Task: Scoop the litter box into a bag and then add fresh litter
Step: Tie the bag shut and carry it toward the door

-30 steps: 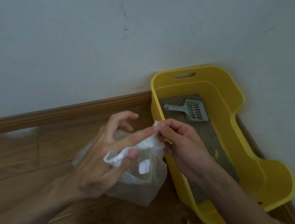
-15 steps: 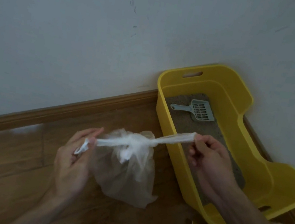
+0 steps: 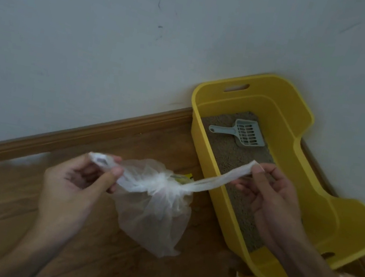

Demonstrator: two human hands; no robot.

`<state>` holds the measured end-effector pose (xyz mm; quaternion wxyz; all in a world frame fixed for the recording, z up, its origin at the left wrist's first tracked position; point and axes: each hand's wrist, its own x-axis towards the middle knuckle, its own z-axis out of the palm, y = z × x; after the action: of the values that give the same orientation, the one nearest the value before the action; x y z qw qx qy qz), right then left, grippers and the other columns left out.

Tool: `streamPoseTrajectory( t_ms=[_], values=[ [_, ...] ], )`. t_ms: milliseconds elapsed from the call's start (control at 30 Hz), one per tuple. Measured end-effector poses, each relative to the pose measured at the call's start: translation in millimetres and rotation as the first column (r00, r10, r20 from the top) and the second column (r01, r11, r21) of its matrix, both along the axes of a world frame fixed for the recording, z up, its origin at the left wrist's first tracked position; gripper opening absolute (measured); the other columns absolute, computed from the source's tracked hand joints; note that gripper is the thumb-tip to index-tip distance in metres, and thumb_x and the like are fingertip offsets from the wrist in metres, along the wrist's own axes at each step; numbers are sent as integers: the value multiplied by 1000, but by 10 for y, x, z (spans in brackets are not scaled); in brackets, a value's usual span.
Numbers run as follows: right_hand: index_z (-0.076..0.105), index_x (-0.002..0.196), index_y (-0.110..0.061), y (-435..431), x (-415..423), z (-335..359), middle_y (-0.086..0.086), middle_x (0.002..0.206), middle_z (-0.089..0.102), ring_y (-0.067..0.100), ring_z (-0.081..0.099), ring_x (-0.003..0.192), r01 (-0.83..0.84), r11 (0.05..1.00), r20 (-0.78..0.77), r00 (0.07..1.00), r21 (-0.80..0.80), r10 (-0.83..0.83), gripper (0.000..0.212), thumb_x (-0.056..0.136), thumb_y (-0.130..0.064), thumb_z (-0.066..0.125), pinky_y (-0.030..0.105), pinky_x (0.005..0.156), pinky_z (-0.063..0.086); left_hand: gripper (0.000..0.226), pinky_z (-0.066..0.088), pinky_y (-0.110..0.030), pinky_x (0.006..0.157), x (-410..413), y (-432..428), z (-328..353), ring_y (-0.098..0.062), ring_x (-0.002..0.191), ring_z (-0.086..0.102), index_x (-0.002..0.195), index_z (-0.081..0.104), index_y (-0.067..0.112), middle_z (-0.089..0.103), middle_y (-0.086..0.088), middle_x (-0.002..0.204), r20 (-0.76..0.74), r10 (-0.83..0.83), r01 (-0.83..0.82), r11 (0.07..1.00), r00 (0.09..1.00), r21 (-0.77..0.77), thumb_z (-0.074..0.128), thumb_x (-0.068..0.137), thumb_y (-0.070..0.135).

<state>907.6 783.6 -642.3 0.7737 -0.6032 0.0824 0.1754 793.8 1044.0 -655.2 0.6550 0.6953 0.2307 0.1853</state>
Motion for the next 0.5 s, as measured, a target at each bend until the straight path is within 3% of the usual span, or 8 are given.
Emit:
streamPoseTrajectory(
  t_ms=[133, 267, 333, 500],
  values=[
    [62, 108, -4, 32, 36, 38, 7, 91, 71, 15, 67, 80, -50, 998, 32, 998, -33, 51, 53, 62, -27, 72, 20, 70, 55, 21, 54, -27, 54, 127, -32, 77, -20, 51, 60, 83, 65, 2, 67, -12, 63, 47, -91, 88, 994, 995, 68, 72, 75, 19],
    [65, 94, -11, 67, 58, 33, -2, 80, 65, 8, 57, 70, -72, 979, 91, 992, -192, 91, 23, 76, -24, 66, 20, 63, 49, 41, 51, -35, 52, 205, -21, 90, -30, 57, 62, 84, 62, 3, 69, -13, 68, 33, -104, 101, 991, 994, 88, 75, 78, 42],
    [63, 87, -12, 84, 70, 20, -1, 77, 62, 8, 51, 64, -69, 965, 105, 990, -252, 98, 13, 80, -22, 65, 19, 57, 45, 39, 47, -32, 55, 223, -14, 96, -31, 62, 60, 79, 68, 7, 68, -12, 70, 26, -150, 147, 985, 988, 89, 67, 77, 46],
    [59, 78, -13, 137, 79, 84, 12, 78, 51, 12, 44, 62, -139, 951, 130, 975, -277, 180, 18, 80, -30, 62, 19, 51, 39, 29, 47, -28, 51, 266, -54, 159, -27, 63, 60, 77, 74, 10, 69, -11, 73, 86, -240, 240, 971, 967, 9, 65, 77, 38]
  ],
)
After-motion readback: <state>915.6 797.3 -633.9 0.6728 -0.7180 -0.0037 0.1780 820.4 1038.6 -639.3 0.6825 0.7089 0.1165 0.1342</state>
